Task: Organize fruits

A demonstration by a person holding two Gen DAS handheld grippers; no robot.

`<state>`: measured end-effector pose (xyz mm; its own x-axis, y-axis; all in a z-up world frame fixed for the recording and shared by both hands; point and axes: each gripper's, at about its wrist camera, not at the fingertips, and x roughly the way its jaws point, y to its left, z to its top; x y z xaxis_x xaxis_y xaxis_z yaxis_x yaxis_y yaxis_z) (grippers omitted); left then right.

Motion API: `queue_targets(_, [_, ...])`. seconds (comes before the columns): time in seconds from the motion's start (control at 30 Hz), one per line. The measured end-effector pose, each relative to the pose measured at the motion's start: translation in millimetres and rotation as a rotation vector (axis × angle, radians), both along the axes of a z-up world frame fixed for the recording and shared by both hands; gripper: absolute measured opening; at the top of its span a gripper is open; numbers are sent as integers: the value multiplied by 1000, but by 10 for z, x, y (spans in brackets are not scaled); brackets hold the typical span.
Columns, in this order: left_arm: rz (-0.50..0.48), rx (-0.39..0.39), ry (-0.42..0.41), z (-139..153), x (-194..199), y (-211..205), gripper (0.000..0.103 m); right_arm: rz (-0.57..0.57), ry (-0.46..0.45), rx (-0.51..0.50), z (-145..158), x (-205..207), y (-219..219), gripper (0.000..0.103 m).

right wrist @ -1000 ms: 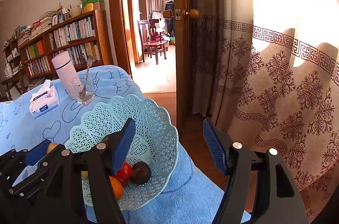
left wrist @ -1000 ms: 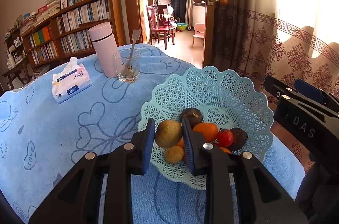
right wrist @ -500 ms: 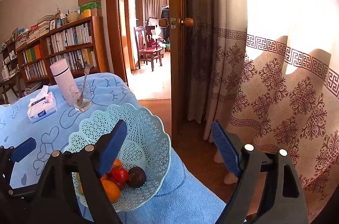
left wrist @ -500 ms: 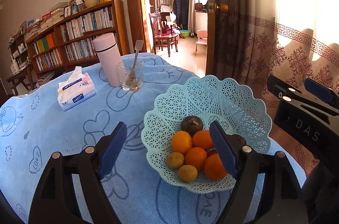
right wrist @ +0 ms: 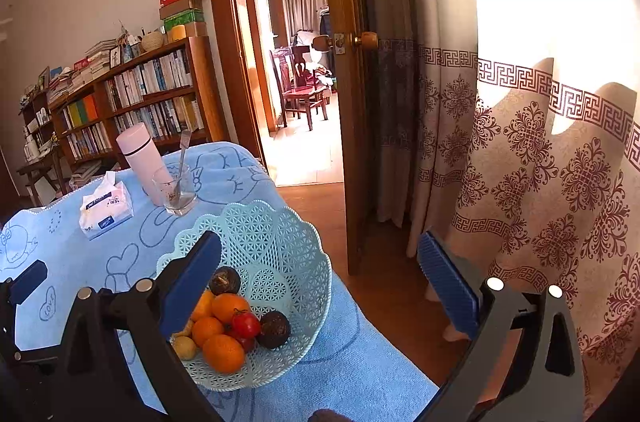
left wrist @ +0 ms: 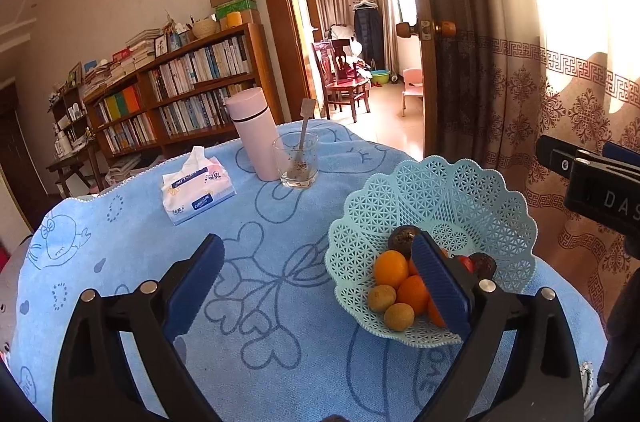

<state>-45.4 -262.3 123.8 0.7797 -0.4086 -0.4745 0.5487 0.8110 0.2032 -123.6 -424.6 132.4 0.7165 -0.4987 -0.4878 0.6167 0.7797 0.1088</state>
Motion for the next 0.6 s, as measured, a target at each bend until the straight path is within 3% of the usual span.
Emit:
queue_targets(0.2, [68,72,-148,73,-192,15,98,56,87,-57,-31,44,125,100])
queue_targets(0.6, [156,74,-182,170,-314,205,98,124,201,-162,-77,48,316,100])
